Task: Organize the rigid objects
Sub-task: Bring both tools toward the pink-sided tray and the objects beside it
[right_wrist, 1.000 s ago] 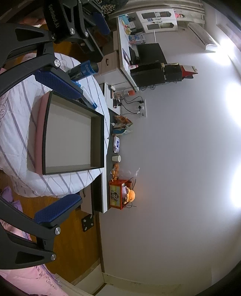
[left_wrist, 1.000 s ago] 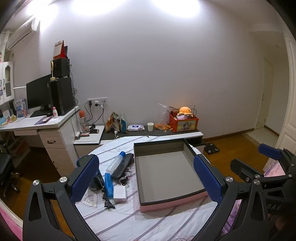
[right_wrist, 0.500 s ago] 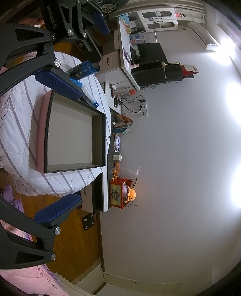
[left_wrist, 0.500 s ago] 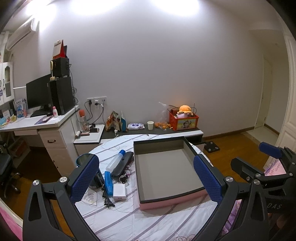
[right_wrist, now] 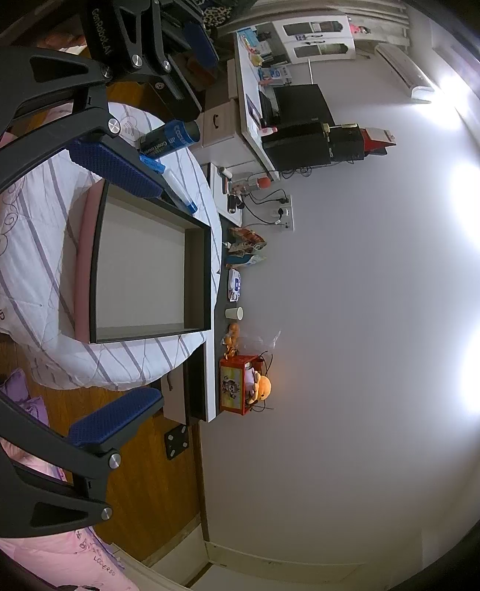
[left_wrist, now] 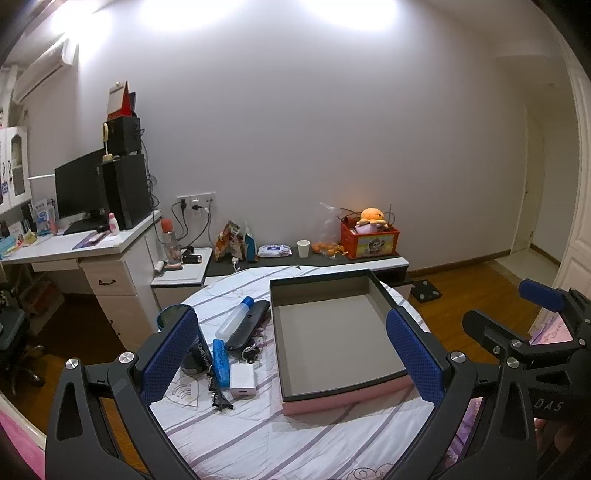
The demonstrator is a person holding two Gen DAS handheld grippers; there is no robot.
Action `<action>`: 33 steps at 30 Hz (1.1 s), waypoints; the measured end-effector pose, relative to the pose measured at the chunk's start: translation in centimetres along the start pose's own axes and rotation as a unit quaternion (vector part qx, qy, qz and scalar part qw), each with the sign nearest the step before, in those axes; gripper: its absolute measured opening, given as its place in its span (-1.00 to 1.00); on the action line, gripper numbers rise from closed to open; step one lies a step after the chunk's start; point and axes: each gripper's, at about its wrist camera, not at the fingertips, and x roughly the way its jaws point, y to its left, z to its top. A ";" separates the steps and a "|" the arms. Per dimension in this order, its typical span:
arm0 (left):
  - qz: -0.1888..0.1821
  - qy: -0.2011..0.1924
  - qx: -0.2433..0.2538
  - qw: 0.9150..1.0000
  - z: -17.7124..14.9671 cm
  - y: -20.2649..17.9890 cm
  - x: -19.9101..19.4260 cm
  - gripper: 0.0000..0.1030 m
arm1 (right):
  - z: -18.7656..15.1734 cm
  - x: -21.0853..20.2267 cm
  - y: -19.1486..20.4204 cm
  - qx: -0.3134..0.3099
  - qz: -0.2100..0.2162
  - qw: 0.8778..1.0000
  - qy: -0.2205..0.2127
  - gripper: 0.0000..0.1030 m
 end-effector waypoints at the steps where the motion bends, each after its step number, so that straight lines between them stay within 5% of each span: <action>1: 0.001 0.001 0.000 1.000 0.0 0.0 0.0 1.00 | 0.0 0.0 0.0 -0.001 0.000 1.000 0.000 1.00; 33: -0.002 0.019 0.003 1.000 -0.5 -0.4 0.6 1.00 | -0.3 -0.2 0.0 -0.007 -0.012 1.000 0.008 1.00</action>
